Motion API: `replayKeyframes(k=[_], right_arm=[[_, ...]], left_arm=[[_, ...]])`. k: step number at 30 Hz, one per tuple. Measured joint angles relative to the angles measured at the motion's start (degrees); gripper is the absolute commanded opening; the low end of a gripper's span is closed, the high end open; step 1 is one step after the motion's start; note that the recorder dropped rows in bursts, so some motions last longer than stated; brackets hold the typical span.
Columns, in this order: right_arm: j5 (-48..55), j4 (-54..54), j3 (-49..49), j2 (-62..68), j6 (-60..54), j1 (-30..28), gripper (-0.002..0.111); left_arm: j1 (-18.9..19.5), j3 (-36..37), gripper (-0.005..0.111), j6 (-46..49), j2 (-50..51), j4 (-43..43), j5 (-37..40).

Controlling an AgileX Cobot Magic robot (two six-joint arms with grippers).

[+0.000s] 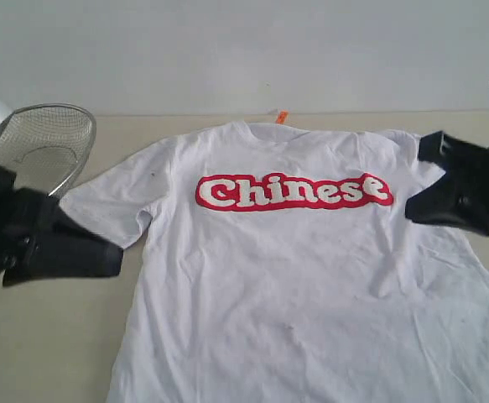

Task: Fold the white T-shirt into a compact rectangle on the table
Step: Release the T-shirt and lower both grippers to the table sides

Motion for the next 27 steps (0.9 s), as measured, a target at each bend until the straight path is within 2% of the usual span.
replayKeyframes(k=[4, 9, 16, 23, 25, 27], right_arm=[[-1.5, 0.0, 4.2, -3.3, -1.7, 2.7, 0.000], [-2.6, -0.1, 7.6, -5.4, -4.0, 3.7, 0.000], [-2.8, -0.1, 8.0, -5.7, -4.5, 3.7, 0.000], [-5.9, -0.1, 8.0, -5.7, -4.5, 3.7, 0.000], [-7.9, 0.0, 8.0, -5.7, -4.4, 3.7, 0.002], [-10.8, 0.1, 8.0, -5.7, -3.8, 3.7, 0.009]], left_arm=[[-0.2, 7.1, 0.004, 0.0, -6.8, -3.1, -1.0], [-0.2, 11.5, 0.004, 0.0, -14.5, -6.9, -1.6], [-0.2, 12.1, 0.004, 0.0, -20.9, -10.6, -1.9], [-0.2, 12.1, 0.004, 0.0, -21.3, -10.5, -2.5], [-0.2, 12.1, 0.004, 0.0, -21.3, -10.5, -3.1], [-0.2, 12.1, 0.004, 0.0, -21.3, -10.5, -3.6]])
